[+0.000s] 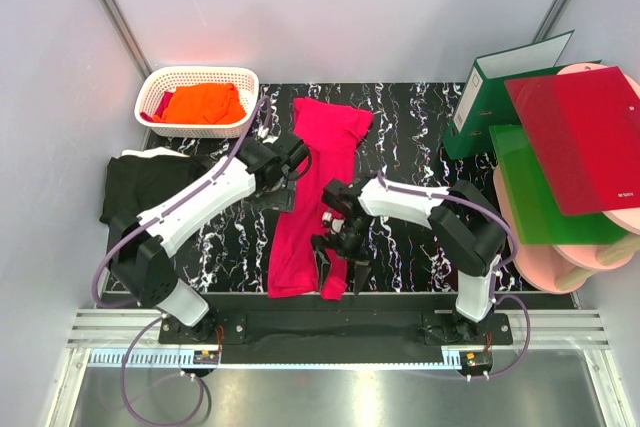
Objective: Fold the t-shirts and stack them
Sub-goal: Rotate the tshirt 90 degrees
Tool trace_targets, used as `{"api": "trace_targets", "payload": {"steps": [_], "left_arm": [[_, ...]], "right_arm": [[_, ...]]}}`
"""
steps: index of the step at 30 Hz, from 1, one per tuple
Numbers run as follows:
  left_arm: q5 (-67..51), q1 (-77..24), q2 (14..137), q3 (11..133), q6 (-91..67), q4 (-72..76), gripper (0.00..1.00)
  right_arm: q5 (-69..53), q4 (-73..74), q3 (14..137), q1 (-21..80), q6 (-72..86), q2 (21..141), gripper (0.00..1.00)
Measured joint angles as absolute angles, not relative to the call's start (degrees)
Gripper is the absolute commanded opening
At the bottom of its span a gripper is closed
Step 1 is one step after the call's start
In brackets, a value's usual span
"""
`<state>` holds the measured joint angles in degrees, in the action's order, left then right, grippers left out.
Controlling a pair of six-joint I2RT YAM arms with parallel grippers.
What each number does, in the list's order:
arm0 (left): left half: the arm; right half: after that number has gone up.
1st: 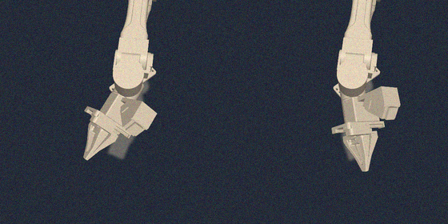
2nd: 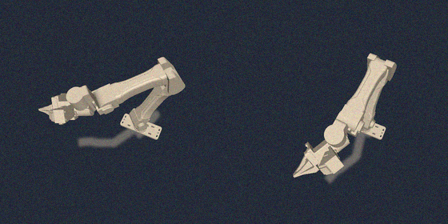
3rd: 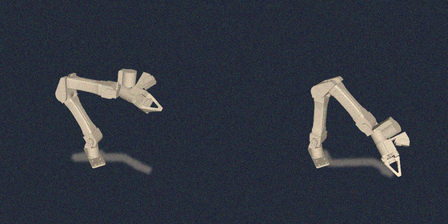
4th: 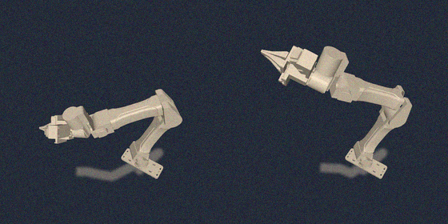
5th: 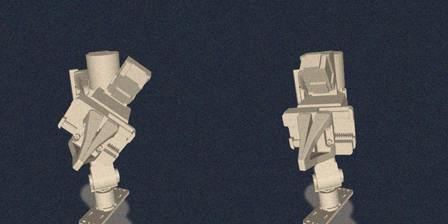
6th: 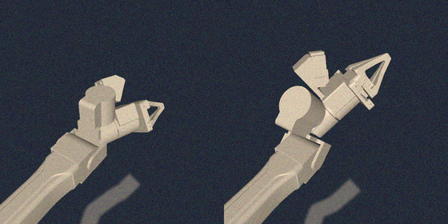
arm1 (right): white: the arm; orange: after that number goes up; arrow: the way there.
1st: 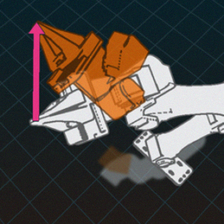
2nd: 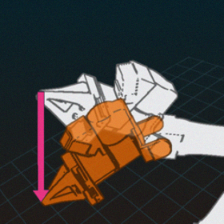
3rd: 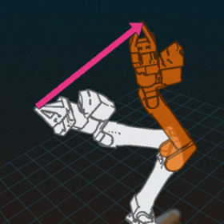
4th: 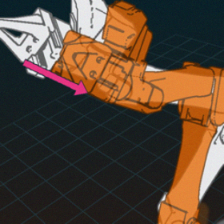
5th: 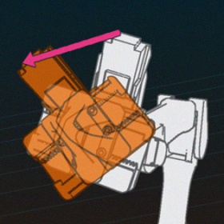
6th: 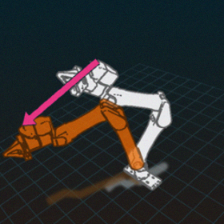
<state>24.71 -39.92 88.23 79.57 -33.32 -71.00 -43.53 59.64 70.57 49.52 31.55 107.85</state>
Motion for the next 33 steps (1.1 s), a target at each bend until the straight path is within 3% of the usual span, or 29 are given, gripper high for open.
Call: {"api": "trace_targets", "payload": {"steps": [6,12,15,17,27,33], "left_arm": [[24.10,-38.81,90.00,82.26,-33.32,-70.76,0.99],[20.82,-38.54,93.25,84.49,-32.86,-68.49,0.99],[18.70,-38.17,97.08,86.98,-31.66,-67.07,0.87],[16.99,-37.69,100.16,89.30,-30.68,-65.93,0.83],[8.12,-30.89,119.81,107.98,-23.86,-63.02,0.86],[3.68,-23.88,122.39,110.89,-21.34,-63.00,0.84]], "right_arm": [[-35.35,64.75,82.08,48.07,28.84,104.92,1.00],[-20.10,63.94,91.09,36.40,28.32,98.67,0.98],[-13.37,61.60,94.21,28.84,28.34,100.49,0.97],[-10.35,60.64,96.88,26.85,28.29,104.20,0.97],[-5.41,57.19,122.89,26.24,27.77,139.13,0.95],[-3.29,58.28,140.73,24.36,27.99,148.07,0.87]]}}
